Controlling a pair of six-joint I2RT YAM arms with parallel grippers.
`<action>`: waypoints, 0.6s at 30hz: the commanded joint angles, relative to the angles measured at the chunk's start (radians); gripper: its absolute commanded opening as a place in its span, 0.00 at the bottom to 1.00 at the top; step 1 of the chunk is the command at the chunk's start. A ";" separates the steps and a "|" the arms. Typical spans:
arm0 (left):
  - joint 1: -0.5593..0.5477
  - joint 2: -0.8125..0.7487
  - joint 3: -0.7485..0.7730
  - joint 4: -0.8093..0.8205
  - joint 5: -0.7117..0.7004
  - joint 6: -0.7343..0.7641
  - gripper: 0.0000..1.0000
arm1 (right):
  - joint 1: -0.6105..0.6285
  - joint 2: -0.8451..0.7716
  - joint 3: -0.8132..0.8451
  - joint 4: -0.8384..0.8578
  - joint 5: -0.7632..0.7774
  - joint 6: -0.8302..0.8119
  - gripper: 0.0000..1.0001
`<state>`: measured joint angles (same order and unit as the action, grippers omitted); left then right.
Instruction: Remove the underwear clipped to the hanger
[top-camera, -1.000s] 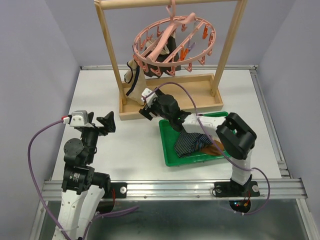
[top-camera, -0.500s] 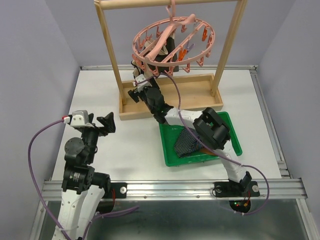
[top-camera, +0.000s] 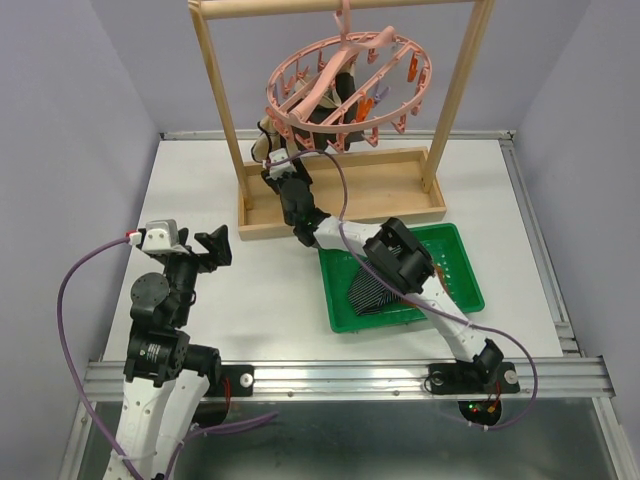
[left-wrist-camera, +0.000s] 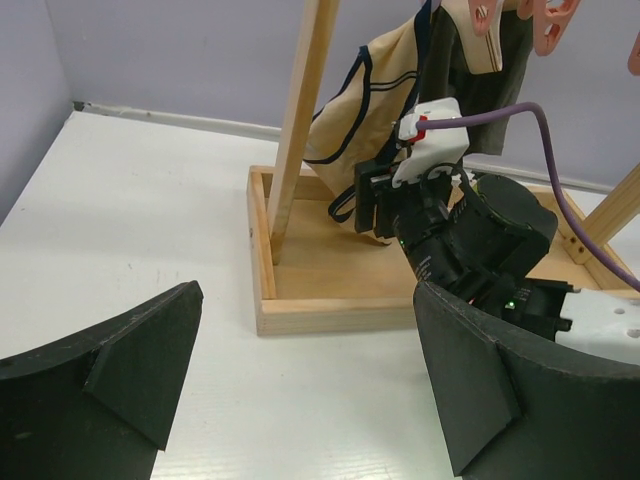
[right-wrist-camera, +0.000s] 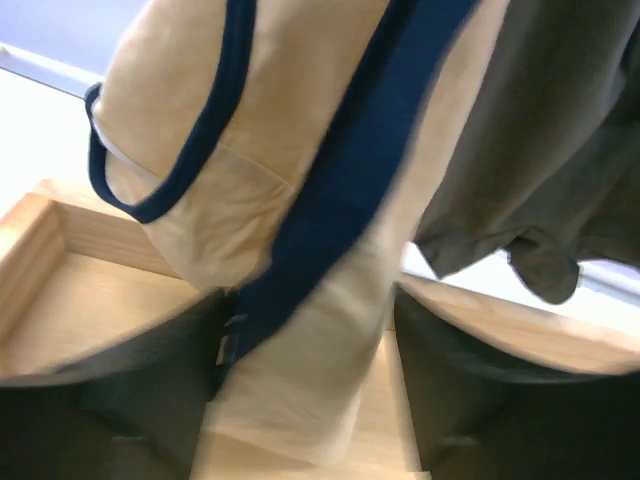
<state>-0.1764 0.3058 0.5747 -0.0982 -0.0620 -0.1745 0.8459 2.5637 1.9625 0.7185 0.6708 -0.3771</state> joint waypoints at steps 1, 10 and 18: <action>0.000 0.012 0.043 0.028 -0.012 -0.003 0.98 | 0.004 -0.005 0.042 0.098 0.039 0.000 0.48; 0.000 0.009 0.059 0.020 -0.012 -0.006 0.98 | -0.011 -0.242 -0.290 0.098 -0.270 0.007 0.01; 0.000 0.033 0.066 0.072 0.045 -0.032 0.98 | -0.013 -0.709 -0.795 0.069 -0.743 0.012 0.01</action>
<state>-0.1764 0.3191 0.5915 -0.1028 -0.0528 -0.1883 0.8310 2.0315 1.2716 0.7330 0.1638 -0.3912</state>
